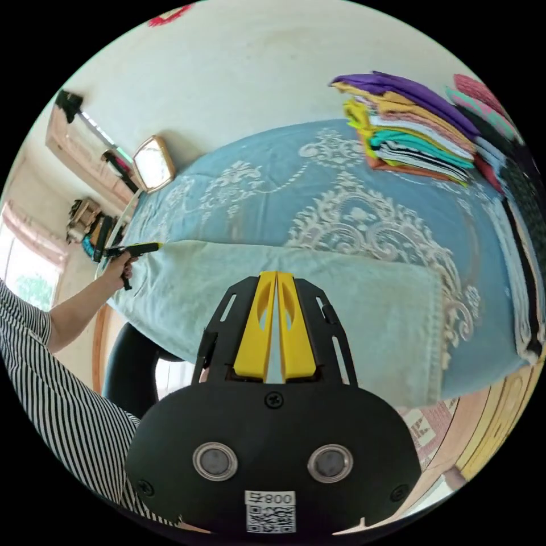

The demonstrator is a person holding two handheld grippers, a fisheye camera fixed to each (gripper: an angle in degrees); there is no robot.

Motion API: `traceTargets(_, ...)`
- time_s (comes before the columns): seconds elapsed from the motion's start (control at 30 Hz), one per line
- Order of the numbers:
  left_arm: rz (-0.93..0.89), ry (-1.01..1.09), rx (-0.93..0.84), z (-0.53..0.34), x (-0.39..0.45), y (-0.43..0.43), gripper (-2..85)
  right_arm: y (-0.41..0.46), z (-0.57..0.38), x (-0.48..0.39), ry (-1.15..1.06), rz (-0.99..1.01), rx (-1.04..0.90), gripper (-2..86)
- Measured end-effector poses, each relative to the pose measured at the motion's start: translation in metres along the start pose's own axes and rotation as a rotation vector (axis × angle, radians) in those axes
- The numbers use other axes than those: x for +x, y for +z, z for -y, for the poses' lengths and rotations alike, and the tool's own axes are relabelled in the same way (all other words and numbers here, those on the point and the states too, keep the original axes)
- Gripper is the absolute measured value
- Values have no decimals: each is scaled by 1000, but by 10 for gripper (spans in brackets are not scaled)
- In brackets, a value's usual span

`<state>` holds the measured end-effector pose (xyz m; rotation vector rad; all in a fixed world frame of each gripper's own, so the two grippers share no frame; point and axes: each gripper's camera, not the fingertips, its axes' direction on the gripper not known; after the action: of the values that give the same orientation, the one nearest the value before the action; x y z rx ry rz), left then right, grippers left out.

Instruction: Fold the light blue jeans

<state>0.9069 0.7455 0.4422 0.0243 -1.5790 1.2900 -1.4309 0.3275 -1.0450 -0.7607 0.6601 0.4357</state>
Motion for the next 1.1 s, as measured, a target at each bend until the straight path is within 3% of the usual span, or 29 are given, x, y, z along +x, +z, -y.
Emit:
traceTargets(0.27,-113,-30,88,-86,-71,30,2,76,148,-168,-432,319,-155,0)
traceTargets(0.47,-170,-19,88,-114,-122,53,13,116,160,-241,-567,387,-355,0)
traceTargets(0.67,-262,98,167,-122,-164,55,72,93,163,-253,-481,421,-287,0)
traceTargets(0.9,-256,239,23,-114,-190,105,55,74,184,-276,-494,412,-280,0)
traceTargets(1.1,-272,146,149,-134,-228,102,31,38,209,-287,-470,440,-223,0)
